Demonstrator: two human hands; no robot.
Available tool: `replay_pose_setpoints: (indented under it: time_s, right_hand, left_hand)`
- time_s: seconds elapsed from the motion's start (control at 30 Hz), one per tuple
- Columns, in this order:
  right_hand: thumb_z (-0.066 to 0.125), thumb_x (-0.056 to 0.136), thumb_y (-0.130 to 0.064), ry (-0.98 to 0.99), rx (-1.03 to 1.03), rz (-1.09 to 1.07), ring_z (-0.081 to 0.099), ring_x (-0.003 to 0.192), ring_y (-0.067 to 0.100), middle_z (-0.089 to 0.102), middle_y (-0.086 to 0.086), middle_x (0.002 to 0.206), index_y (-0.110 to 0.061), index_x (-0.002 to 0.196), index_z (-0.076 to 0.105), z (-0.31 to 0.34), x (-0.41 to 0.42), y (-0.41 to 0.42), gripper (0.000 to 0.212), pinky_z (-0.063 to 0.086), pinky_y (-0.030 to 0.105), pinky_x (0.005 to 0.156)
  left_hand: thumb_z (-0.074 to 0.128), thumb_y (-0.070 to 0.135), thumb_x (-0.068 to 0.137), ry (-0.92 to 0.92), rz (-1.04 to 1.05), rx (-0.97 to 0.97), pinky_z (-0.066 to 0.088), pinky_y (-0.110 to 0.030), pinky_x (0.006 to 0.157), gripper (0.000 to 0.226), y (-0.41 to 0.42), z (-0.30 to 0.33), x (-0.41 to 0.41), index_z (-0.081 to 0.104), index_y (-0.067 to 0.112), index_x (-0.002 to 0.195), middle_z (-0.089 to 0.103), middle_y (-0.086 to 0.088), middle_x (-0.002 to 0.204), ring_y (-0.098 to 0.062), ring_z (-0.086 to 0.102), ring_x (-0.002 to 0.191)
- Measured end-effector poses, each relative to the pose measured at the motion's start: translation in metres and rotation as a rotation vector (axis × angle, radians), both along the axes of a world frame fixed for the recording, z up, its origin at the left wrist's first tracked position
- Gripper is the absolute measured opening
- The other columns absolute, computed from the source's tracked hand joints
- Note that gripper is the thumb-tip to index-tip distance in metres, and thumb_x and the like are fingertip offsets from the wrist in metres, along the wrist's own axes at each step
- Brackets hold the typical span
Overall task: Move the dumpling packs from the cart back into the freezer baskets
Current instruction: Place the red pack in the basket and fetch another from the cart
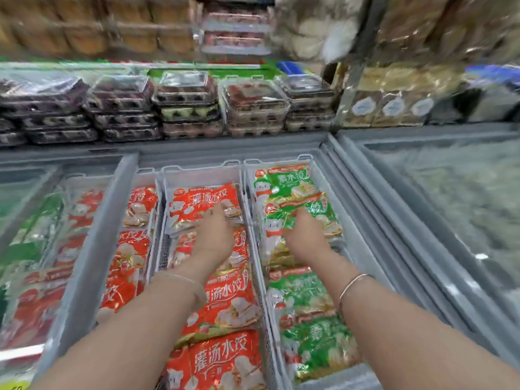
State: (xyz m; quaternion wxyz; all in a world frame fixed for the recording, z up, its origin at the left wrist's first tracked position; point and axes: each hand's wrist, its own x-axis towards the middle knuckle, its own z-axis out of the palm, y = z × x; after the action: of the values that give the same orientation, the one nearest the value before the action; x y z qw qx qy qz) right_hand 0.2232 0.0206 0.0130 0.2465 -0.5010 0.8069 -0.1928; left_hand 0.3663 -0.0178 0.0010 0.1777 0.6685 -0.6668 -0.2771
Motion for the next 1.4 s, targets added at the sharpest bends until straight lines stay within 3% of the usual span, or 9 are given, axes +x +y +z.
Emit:
replay_pose_setpoints:
  time_s: [0.07, 0.17, 0.3, 0.6, 0.77, 0.97, 1.17, 1.33, 1.4]
  right_hand:
    - [0.052, 0.093, -0.011, 0.046, -0.093, -0.062, 0.052, 0.12, 0.033, 0.054, 0.019, 0.128, 0.0, 0.129, 0.043, 0.038, -0.031, 0.021, 0.039, 0.043, 0.032, 0.09]
    - [0.051, 0.092, -0.013, 0.035, -0.184, -0.195, 0.052, 0.118, 0.034, 0.055, 0.021, 0.126, -0.002, 0.125, 0.043, 0.076, -0.08, 0.056, 0.036, 0.043, 0.035, 0.088]
    - [0.051, 0.092, -0.015, 0.014, -0.259, -0.384, 0.05, 0.119, 0.034, 0.052, 0.021, 0.127, -0.005, 0.124, 0.043, 0.117, -0.156, 0.124, 0.034, 0.042, 0.036, 0.092]
    - [0.053, 0.091, -0.018, 0.063, -0.307, -0.763, 0.053, 0.114, 0.035, 0.057, 0.021, 0.12, -0.004, 0.124, 0.044, 0.139, -0.344, 0.311, 0.037, 0.043, 0.036, 0.09]
    - [0.05, 0.093, -0.016, 0.003, -0.235, -0.9, 0.055, 0.114, 0.036, 0.054, 0.022, 0.126, -0.003, 0.125, 0.044, 0.119, -0.433, 0.407, 0.036, 0.047, 0.039, 0.093]
    - [0.053, 0.093, -0.019, -0.029, -0.137, -1.003, 0.055, 0.11, 0.032, 0.055, 0.018, 0.125, -0.004, 0.122, 0.042, 0.075, -0.498, 0.473, 0.034, 0.044, 0.033, 0.08]
    - [0.052, 0.093, -0.021, -0.088, -0.047, -1.074, 0.057, 0.107, 0.032, 0.056, 0.015, 0.12, -0.006, 0.118, 0.044, 0.014, -0.519, 0.496, 0.031, 0.047, 0.037, 0.086]
    - [0.045, 0.091, -0.006, -0.164, 0.074, -1.266, 0.06, 0.094, 0.034, 0.062, 0.019, 0.11, -0.001, 0.105, 0.054, -0.053, -0.526, 0.507, 0.017, 0.049, 0.038, 0.076]
    - [0.043, 0.09, 0.0, -0.178, 0.149, -1.348, 0.062, 0.097, 0.035, 0.064, 0.02, 0.107, 0.003, 0.102, 0.059, -0.079, -0.523, 0.513, 0.02, 0.048, 0.035, 0.071]
  left_hand:
    - [0.047, 0.008, 0.094, 0.056, -0.085, -0.059, 0.037, -0.044, 0.105, 0.041, 0.009, 0.03, -0.036, 0.041, 0.004, 0.135, 0.049, -0.016, 0.136, -0.034, 0.046, 0.126]
    - [0.047, 0.011, 0.094, 0.103, -0.225, -0.139, 0.038, -0.039, 0.099, 0.037, 0.032, 0.068, -0.092, 0.045, 0.005, 0.131, 0.052, -0.015, 0.132, -0.035, 0.048, 0.123]
    - [0.047, 0.01, 0.095, 0.216, -0.416, -0.173, 0.037, -0.038, 0.102, 0.038, 0.08, 0.107, -0.181, 0.043, 0.006, 0.132, 0.05, -0.018, 0.134, -0.034, 0.049, 0.124]
    - [0.049, 0.008, 0.094, 0.367, -0.75, -0.12, 0.044, -0.037, 0.093, 0.036, 0.233, 0.131, -0.396, 0.044, 0.002, 0.13, 0.058, -0.02, 0.12, -0.034, 0.056, 0.114]
    - [0.051, 0.011, 0.094, 0.371, -0.897, -0.057, 0.044, -0.035, 0.092, 0.034, 0.325, 0.112, -0.503, 0.046, 0.003, 0.126, 0.058, -0.019, 0.119, -0.033, 0.057, 0.112]
    - [0.052, 0.014, 0.094, 0.293, -0.988, 0.043, 0.044, -0.034, 0.086, 0.03, 0.399, 0.074, -0.586, 0.049, 0.003, 0.121, 0.063, -0.017, 0.113, -0.031, 0.059, 0.105]
    - [0.049, 0.022, 0.096, 0.127, -1.011, 0.104, 0.049, -0.036, 0.091, 0.032, 0.404, 0.016, -0.618, 0.047, 0.008, 0.124, 0.059, -0.012, 0.122, -0.025, 0.058, 0.101]
    - [0.046, 0.021, 0.096, -0.036, -1.053, 0.147, 0.048, -0.034, 0.083, 0.027, 0.392, -0.039, -0.635, 0.055, 0.005, 0.117, 0.063, -0.013, 0.118, -0.024, 0.058, 0.093]
    - [0.046, 0.019, 0.096, -0.086, -1.04, 0.164, 0.046, -0.033, 0.086, 0.029, 0.388, -0.061, -0.639, 0.058, 0.006, 0.119, 0.065, -0.014, 0.119, -0.028, 0.06, 0.101]
